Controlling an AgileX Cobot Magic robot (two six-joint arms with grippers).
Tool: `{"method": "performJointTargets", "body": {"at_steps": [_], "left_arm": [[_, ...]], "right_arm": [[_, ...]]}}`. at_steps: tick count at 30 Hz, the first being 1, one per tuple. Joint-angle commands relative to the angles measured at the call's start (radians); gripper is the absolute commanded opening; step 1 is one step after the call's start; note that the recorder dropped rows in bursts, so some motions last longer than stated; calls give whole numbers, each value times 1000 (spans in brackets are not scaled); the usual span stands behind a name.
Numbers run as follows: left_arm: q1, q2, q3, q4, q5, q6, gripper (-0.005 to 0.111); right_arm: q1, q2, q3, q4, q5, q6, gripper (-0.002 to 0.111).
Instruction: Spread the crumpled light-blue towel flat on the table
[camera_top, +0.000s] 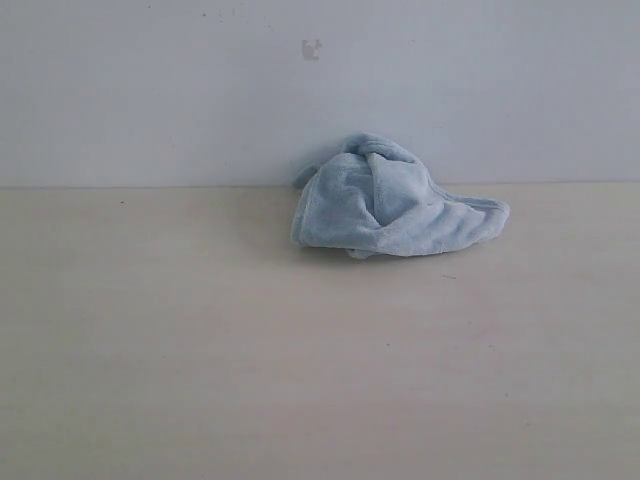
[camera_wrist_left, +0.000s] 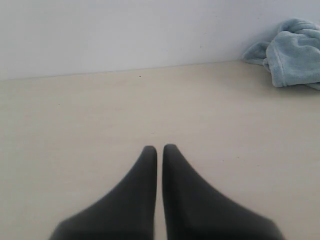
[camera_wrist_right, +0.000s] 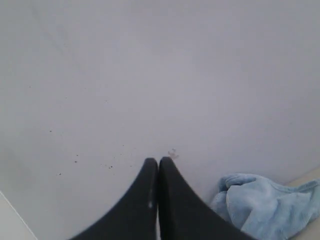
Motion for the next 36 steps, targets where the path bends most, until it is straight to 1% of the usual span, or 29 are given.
{"method": "performJointTargets", "body": {"at_steps": [1, 3, 6, 7, 8, 10, 14, 19, 21, 22, 24, 26, 27, 28, 29, 30, 31, 33, 36], "left_arm": [[-4, -2, 4, -10, -14, -11, 4], [-4, -2, 4, -10, -14, -11, 4], [-4, -2, 4, -10, -14, -11, 4], [-4, -2, 4, -10, -14, -11, 4], [-4, -2, 4, -10, -14, -11, 4], [-4, -2, 4, -10, -14, -11, 4], [-4, -2, 4, -10, -14, -11, 4], [-4, -2, 4, -10, -14, -11, 4], [-4, -2, 4, -10, -14, -11, 4], [-4, -2, 4, -10, -14, -11, 4], [-4, -2, 4, -10, -14, -11, 4], [-4, -2, 4, -10, -14, -11, 4], [-4, -2, 4, -10, -14, -11, 4], [-4, -2, 4, -10, -14, -11, 4], [-4, -2, 4, -10, -14, -11, 4], [-4, -2, 4, -10, -14, -11, 4], [-4, -2, 4, -10, -14, -11, 4], [-4, -2, 4, -10, -14, -11, 4], [-4, -2, 4, -10, -14, -11, 4]], "right_arm": [[1, 69, -151, -82, 89, -176, 0], [1, 146, -226, -84, 176, -256, 0], [1, 330, -342, -104, 280, -290, 0], [1, 413, -385, -129, 309, -304, 0], [1, 591, -468, -172, 347, -329, 0], [0, 781, -571, -196, 378, -392, 0], [-10, 1128, -806, -203, 489, -532, 0], [-69, 1534, -1123, -168, 700, -626, 1], [-92, 1654, -1238, -109, 783, -692, 7], [-102, 1717, -1302, -85, 824, -724, 13], [-109, 1824, -1426, -71, 877, -739, 28], [-109, 1932, -1537, -71, 895, -740, 49], [-103, 2018, -1629, -69, 882, -753, 63], [-101, 2064, -1683, -69, 880, -762, 63], [-96, 2156, -1792, -67, 888, -764, 60], [-91, 2200, -1834, -67, 890, -764, 58], [-86, 2279, -1921, -46, 897, -790, 58], [-78, 2367, -2000, 13, 889, -817, 58], [-78, 2463, -2067, 119, 871, -874, 58]]}}
